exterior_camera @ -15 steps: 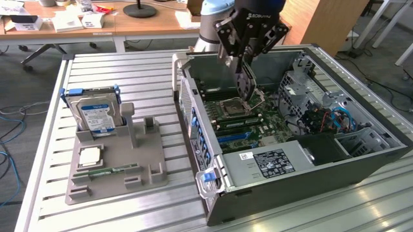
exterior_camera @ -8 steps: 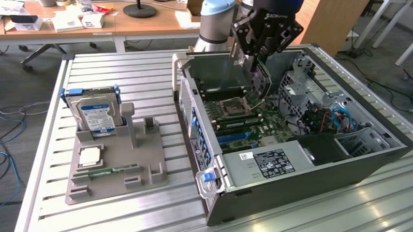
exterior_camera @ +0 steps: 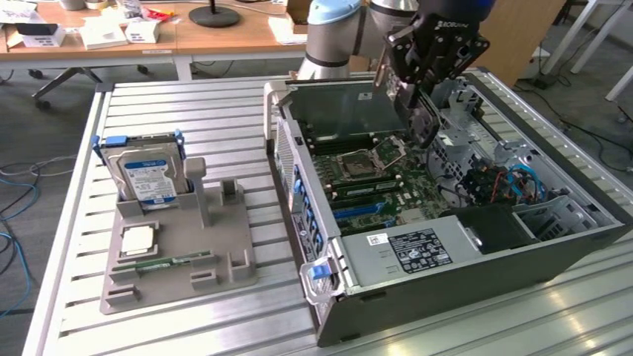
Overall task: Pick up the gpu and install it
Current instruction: 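Pick up the gpu and move the gpu toward the slot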
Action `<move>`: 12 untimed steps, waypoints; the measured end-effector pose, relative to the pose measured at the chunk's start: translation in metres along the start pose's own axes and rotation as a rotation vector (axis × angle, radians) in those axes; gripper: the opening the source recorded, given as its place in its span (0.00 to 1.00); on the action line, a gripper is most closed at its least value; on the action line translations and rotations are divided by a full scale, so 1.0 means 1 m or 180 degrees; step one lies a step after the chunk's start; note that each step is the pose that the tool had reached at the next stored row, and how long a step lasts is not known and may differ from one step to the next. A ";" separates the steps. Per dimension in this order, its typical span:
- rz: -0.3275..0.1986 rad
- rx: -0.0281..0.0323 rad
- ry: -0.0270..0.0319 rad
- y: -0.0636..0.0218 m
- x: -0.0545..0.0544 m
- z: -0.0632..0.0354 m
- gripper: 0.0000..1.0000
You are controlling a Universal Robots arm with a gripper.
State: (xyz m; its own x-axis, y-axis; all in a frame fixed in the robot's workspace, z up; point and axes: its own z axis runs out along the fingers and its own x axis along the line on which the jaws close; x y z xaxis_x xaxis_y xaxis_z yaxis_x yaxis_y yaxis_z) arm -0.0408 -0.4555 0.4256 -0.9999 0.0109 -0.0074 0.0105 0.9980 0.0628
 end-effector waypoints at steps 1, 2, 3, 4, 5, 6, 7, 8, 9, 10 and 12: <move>0.0000 -0.0001 0.0000 0.0000 -0.004 0.0000 0.26; 0.0000 -0.0001 0.0000 0.0001 -0.009 0.0000 0.26; -0.0001 -0.0001 0.0000 0.0001 -0.014 0.0000 0.26; 0.0000 -0.0001 0.0000 0.0002 -0.018 0.0001 0.26; -0.0001 -0.0002 0.0000 0.0002 -0.023 0.0002 0.26; -0.0001 -0.0002 0.0000 0.0002 -0.027 0.0002 0.26; -0.0001 -0.0003 0.0000 0.0003 -0.032 0.0003 0.26; -0.0001 -0.0003 0.0000 0.0004 -0.036 0.0003 0.26; -0.0002 -0.0003 0.0000 0.0004 -0.041 0.0003 0.26; -0.0001 -0.0003 0.0000 0.0005 -0.045 0.0003 0.26; -0.0002 -0.0003 0.0000 0.0006 -0.054 0.0004 0.26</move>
State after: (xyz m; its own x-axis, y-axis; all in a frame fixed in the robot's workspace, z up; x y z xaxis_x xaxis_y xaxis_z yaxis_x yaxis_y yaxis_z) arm 0.0136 -0.4555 0.4256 -0.9999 0.0104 -0.0073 0.0100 0.9979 0.0638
